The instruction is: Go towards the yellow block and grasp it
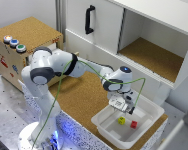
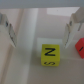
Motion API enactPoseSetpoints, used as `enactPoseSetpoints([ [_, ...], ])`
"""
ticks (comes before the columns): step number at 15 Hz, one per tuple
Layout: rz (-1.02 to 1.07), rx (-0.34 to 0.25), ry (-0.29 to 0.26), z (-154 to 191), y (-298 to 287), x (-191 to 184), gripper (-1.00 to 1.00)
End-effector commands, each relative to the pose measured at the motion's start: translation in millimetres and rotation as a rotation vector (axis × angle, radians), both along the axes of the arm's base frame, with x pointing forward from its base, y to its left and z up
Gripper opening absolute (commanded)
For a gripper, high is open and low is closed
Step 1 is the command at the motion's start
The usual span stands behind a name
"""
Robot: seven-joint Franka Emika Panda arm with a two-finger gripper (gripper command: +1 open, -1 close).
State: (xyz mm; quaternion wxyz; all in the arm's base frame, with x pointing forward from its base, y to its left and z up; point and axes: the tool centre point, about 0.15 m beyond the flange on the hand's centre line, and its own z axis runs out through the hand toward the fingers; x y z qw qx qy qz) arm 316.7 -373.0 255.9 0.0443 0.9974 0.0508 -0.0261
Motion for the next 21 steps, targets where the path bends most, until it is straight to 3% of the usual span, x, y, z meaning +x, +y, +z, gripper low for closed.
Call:
enactPoseSetpoints([
  [1,-0.011,0.103,-0.081,-27.2,-26.6,5.5,1.0],
  [9,-0.037,0.102,-0.076,-43.5,-24.2,-4.1,1.0],
  [10,-0.045,0.107,-0.072,-45.9,-24.7,-5.3,-1.0],
  [21,-0.093,0.085,-0.108,-29.9,-10.3,-11.9,-1.0],
])
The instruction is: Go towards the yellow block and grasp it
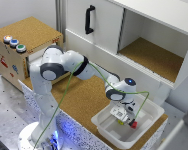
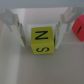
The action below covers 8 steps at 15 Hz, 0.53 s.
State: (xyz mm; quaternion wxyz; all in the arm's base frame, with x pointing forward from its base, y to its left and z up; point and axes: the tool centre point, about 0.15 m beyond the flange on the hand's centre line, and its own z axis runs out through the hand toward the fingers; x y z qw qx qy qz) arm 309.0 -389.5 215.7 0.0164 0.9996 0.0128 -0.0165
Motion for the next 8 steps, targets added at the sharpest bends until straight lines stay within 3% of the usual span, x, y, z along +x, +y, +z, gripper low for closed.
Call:
enactPoseSetpoints([
  [1,-0.023,0.021,-0.097,19.4,10.1,-1.8,-1.0],
  [8,0.106,-0.021,-0.317,160.2,106.9,51.5,-1.0],
])
